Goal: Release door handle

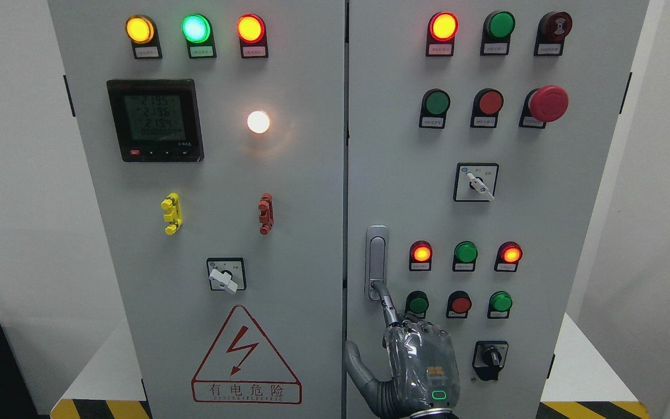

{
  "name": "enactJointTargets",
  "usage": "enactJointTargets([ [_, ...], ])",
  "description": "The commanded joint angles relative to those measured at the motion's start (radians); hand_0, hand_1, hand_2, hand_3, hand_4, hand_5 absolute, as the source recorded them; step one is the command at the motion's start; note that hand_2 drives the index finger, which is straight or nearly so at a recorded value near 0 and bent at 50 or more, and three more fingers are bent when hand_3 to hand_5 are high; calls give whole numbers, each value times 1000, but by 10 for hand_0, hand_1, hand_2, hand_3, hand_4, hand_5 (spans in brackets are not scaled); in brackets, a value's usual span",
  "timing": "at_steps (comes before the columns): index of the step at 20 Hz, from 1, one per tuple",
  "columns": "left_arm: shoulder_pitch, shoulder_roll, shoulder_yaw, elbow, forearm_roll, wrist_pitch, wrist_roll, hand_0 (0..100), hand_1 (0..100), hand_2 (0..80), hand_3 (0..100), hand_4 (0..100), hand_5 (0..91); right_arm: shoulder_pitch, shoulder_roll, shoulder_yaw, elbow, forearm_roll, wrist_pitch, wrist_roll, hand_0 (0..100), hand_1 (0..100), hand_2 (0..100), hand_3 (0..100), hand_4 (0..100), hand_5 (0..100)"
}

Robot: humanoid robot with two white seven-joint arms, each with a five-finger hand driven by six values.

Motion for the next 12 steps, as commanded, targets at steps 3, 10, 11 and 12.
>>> enactJointTargets([
  [3, 0, 0, 0, 0, 0, -2, 0, 0, 0, 47, 106, 4, 0, 1, 1, -1, 25, 0, 2, 3, 380, 237, 0, 751, 711, 696],
  [10, 0, 0, 0, 0, 0, -1, 0, 0, 0, 47, 107, 4, 0, 2, 0, -1, 41, 6, 2, 3, 378, 236, 0, 755, 714, 697],
  [11, 1, 0, 0, 0, 0, -2, 0, 0, 0, 46, 107, 5, 0, 2, 0, -1, 44, 15, 2, 3, 378, 236, 0, 756, 714, 697],
  [12, 0, 0, 0, 0, 0, -2, 0, 0, 0, 46, 107, 5, 0, 2, 1, -1, 44, 19, 2, 3, 377, 236, 0, 757, 714, 697],
])
